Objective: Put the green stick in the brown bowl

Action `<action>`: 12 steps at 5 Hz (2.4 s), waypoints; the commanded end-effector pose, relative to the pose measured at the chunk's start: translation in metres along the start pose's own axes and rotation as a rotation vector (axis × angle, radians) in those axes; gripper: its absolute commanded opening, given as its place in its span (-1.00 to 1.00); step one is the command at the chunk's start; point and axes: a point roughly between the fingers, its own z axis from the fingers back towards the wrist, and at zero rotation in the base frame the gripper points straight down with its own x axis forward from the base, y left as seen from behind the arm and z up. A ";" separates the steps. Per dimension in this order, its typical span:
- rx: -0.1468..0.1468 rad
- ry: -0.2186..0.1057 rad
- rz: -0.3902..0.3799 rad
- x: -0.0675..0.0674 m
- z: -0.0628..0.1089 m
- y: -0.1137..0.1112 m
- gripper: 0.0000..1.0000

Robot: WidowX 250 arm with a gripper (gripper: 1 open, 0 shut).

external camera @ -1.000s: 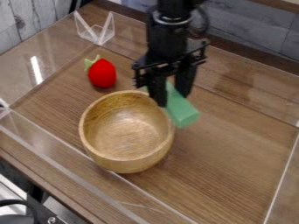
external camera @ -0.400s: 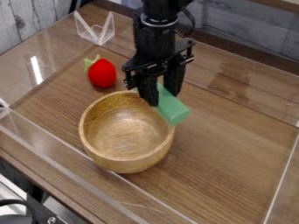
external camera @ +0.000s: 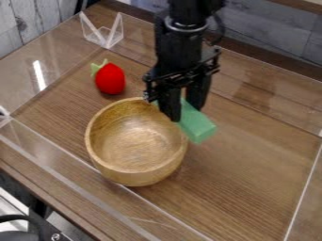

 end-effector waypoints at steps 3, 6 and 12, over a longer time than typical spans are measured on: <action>-0.052 -0.033 -0.013 0.001 0.037 -0.005 -1.00; -0.035 -0.064 -0.059 -0.003 0.033 -0.001 -1.00; -0.034 -0.119 0.200 0.009 0.043 0.055 -1.00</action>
